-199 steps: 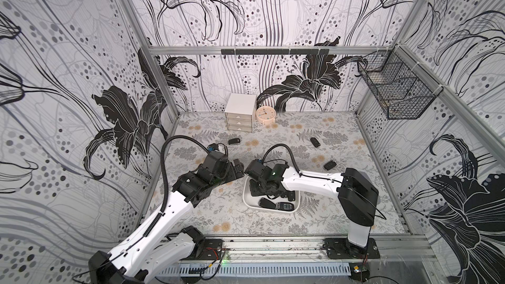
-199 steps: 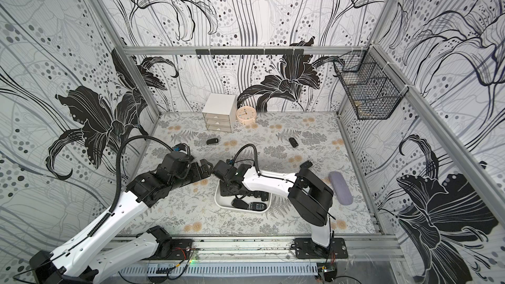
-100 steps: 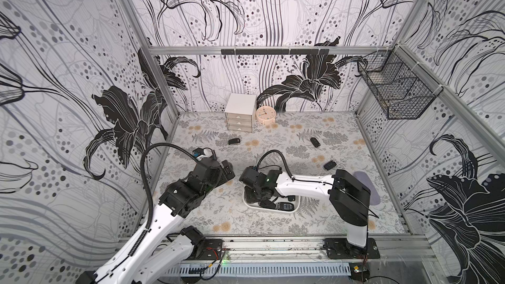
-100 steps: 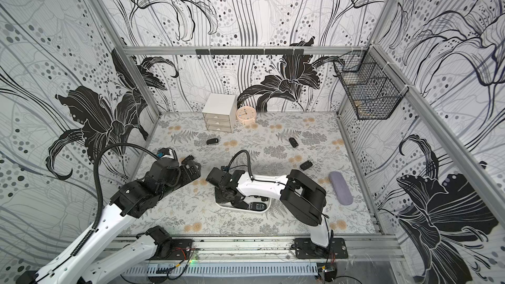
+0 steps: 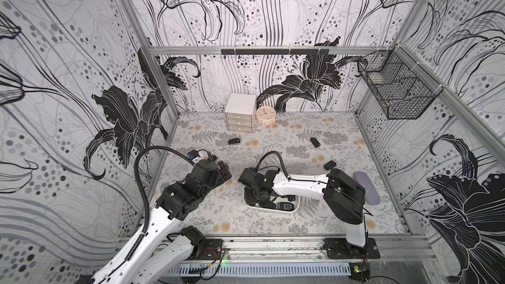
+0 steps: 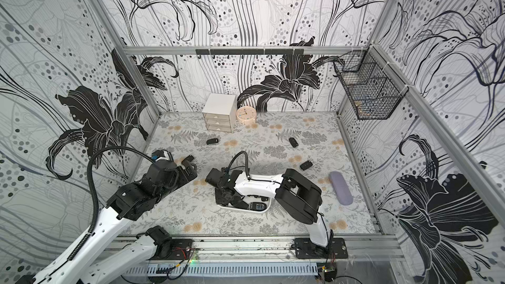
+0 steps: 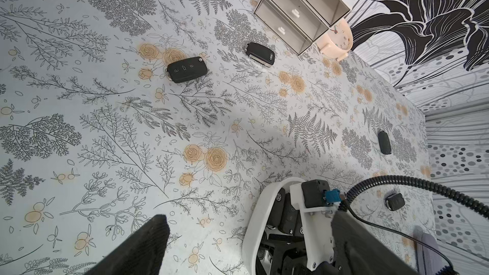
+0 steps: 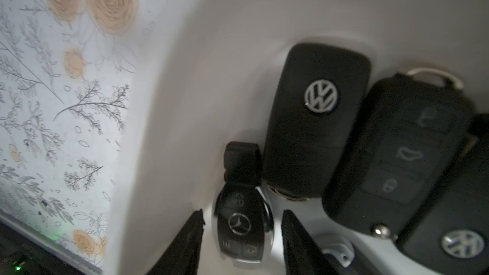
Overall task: Place the car key into the storage box
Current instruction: Place the car key in the storage box, then pick up the car key from the center of the board.
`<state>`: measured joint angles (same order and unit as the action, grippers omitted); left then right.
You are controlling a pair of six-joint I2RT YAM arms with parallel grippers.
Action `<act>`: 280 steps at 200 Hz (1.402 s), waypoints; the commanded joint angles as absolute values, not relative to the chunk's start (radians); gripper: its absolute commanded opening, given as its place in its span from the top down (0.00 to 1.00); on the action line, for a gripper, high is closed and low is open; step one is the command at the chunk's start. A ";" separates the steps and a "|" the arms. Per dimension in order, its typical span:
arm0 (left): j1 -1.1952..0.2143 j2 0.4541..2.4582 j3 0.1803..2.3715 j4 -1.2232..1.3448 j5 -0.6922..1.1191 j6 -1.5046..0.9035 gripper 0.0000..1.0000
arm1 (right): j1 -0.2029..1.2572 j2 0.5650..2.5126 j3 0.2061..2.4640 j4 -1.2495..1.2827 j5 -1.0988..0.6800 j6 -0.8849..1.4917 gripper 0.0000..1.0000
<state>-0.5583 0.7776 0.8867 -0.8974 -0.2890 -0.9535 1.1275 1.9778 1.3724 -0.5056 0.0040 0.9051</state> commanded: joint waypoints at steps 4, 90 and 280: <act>-0.560 0.783 0.874 -0.881 -0.297 -0.958 0.01 | 1.127 1.955 1.391 -0.526 0.016 0.905 0.49; -0.561 0.849 0.907 -0.820 -0.288 -0.921 0.01 | 1.122 1.792 1.408 -0.609 0.169 0.836 0.32; -0.545 1.333 1.165 -0.536 0.012 -0.698 0.01 | 0.591 1.432 1.109 -0.737 0.342 0.875 0.00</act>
<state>-0.5488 1.2911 1.1091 -0.6292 -0.0757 -0.7589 0.6743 1.4525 1.1446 -0.7055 0.3527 0.8608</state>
